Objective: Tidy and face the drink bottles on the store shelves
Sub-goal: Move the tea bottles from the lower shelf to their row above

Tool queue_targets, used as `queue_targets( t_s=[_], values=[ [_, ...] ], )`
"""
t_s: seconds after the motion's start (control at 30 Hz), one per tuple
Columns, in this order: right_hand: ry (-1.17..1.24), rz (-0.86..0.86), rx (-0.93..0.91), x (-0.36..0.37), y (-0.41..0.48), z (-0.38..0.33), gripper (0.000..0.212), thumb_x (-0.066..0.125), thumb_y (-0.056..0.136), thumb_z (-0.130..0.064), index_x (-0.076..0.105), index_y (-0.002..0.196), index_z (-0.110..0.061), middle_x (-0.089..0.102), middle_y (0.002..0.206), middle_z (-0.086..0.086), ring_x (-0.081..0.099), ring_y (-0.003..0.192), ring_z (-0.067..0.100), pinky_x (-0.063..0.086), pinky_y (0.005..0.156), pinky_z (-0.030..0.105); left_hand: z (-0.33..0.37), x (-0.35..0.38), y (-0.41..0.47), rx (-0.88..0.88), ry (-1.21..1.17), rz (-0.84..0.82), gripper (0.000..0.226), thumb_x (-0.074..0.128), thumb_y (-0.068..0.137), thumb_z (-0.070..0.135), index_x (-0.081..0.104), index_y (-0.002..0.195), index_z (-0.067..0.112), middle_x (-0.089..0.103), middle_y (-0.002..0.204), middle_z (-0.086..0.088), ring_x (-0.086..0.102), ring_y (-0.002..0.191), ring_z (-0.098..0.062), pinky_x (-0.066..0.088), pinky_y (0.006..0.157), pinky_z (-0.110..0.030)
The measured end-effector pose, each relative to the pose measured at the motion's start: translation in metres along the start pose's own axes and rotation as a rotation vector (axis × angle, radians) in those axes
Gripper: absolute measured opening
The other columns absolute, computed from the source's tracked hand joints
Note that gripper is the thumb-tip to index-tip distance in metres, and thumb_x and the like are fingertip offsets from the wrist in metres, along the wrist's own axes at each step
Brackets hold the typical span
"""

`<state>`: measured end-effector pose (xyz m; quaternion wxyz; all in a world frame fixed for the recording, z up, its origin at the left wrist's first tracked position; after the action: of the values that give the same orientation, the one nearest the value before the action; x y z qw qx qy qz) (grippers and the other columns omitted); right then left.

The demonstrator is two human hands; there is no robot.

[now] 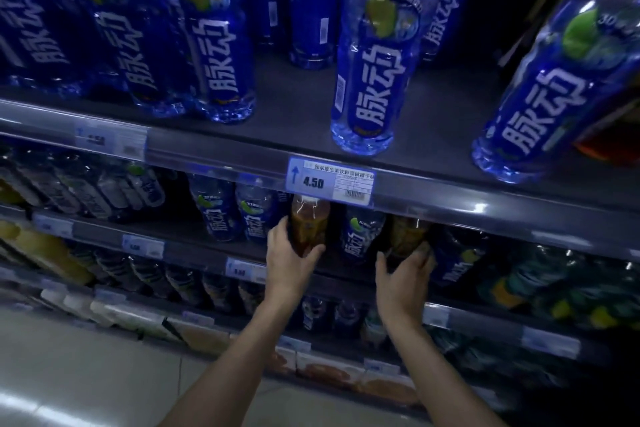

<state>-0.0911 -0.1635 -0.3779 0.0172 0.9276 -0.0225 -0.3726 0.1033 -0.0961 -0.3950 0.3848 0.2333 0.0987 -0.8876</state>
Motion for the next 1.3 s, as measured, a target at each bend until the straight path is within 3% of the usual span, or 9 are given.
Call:
queue_targets(
  t_s=[0.1,0.2,0.37,0.63,0.8,0.93,1.07,1.13,1.3],
  values=[
    [0.056,0.074,-0.004,0.002,0.001,-0.003,0.08,0.064,0.09,-0.031,0.018,0.147,0.001,0.026,0.149,0.024,0.048,0.12,0.042,0.048,0.087,0.039,0.003,0.005,0.002,0.037,-0.037,0.022,0.077,0.078,0.076,0.038,0.037,0.138,0.018,0.041,0.125,0.003,0.046,0.114,-0.014,0.039,0.089,-0.023],
    [0.162,0.128,-0.014,0.006,0.005,-0.006,0.079,0.069,0.088,-0.021,0.02,0.146,0.001,0.041,0.14,0.021,0.051,0.114,0.031,0.038,0.083,0.022,0.007,0.007,0.005,0.041,-0.063,0.06,0.075,0.081,0.073,0.038,0.042,0.134,0.017,0.043,0.119,0.005,0.048,0.109,-0.012,0.043,0.091,-0.027],
    [0.311,0.211,0.066,0.007,0.015,0.001,0.074,0.071,0.084,-0.01,0.026,0.142,0.0,0.051,0.126,0.02,0.056,0.107,0.034,0.04,0.082,0.028,0.005,0.005,0.008,0.061,-0.093,0.081,0.069,0.081,0.072,0.038,0.048,0.13,0.019,0.046,0.11,0.01,0.05,0.101,-0.007,0.04,0.083,-0.021],
    [0.243,0.253,0.034,0.005,0.01,0.005,0.069,0.077,0.079,-0.02,0.04,0.133,0.001,0.047,0.121,0.017,0.052,0.107,0.033,0.039,0.083,0.029,-0.003,-0.006,0.015,0.093,-0.12,-0.091,0.068,0.08,0.075,0.032,0.045,0.133,0.023,0.051,0.118,0.011,0.052,0.108,-0.007,0.042,0.086,-0.021],
    [0.323,0.251,0.063,0.013,0.011,0.006,0.076,0.081,0.075,-0.026,0.037,0.133,-0.002,0.049,0.121,0.014,0.053,0.107,0.03,0.039,0.08,0.028,0.009,0.007,0.003,0.056,-0.086,0.042,0.085,0.084,0.068,0.037,0.037,0.135,0.017,0.036,0.121,0.005,0.04,0.109,-0.006,0.038,0.092,-0.023],
    [0.349,0.262,0.1,0.011,0.014,0.009,0.071,0.084,0.071,-0.026,0.04,0.124,-0.006,0.055,0.11,0.01,0.056,0.089,0.026,0.038,0.071,0.029,0.015,0.011,0.001,-0.031,-0.141,0.151,0.076,0.085,0.068,0.035,0.046,0.128,0.011,0.042,0.113,0.002,0.048,0.104,-0.014,0.044,0.088,-0.028],
    [0.35,0.232,0.08,0.005,0.01,0.016,0.059,0.085,0.069,-0.026,0.042,0.106,-0.012,0.054,0.094,0.001,0.052,0.076,0.015,0.035,0.056,0.017,0.011,0.005,0.001,-0.007,-0.106,0.132,0.065,0.085,0.068,0.03,0.054,0.121,0.011,0.047,0.107,0.001,0.052,0.098,-0.014,0.043,0.082,-0.025],
    [0.348,0.199,0.064,0.003,0.004,0.02,0.055,0.085,0.07,-0.027,0.041,0.103,-0.017,0.056,0.091,0.001,0.053,0.077,0.016,0.035,0.057,0.012,0.008,0.0,-0.002,-0.013,-0.137,0.136,0.059,0.087,0.065,0.029,0.058,0.114,0.014,0.049,0.105,0.005,0.054,0.096,-0.012,0.045,0.08,-0.022],
    [0.408,0.246,0.106,-0.01,-0.01,0.018,0.054,0.083,0.071,-0.023,0.043,0.105,-0.016,0.055,0.096,0.003,0.051,0.083,0.016,0.038,0.071,0.024,0.011,-0.019,-0.014,0.006,-0.221,0.158,0.048,0.089,0.062,0.03,0.059,0.099,0.023,0.05,0.101,0.014,0.055,0.092,-0.002,0.043,0.07,-0.009]
  ],
)
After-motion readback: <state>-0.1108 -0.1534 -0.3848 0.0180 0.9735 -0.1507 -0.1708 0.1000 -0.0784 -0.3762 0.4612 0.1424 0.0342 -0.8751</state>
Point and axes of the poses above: each hand's wrist, its own y-axis towards the middle knuckle, its own x-axis out of the palm, z = x × y, the point moved 4 cm from there along y, towards the middle knuckle
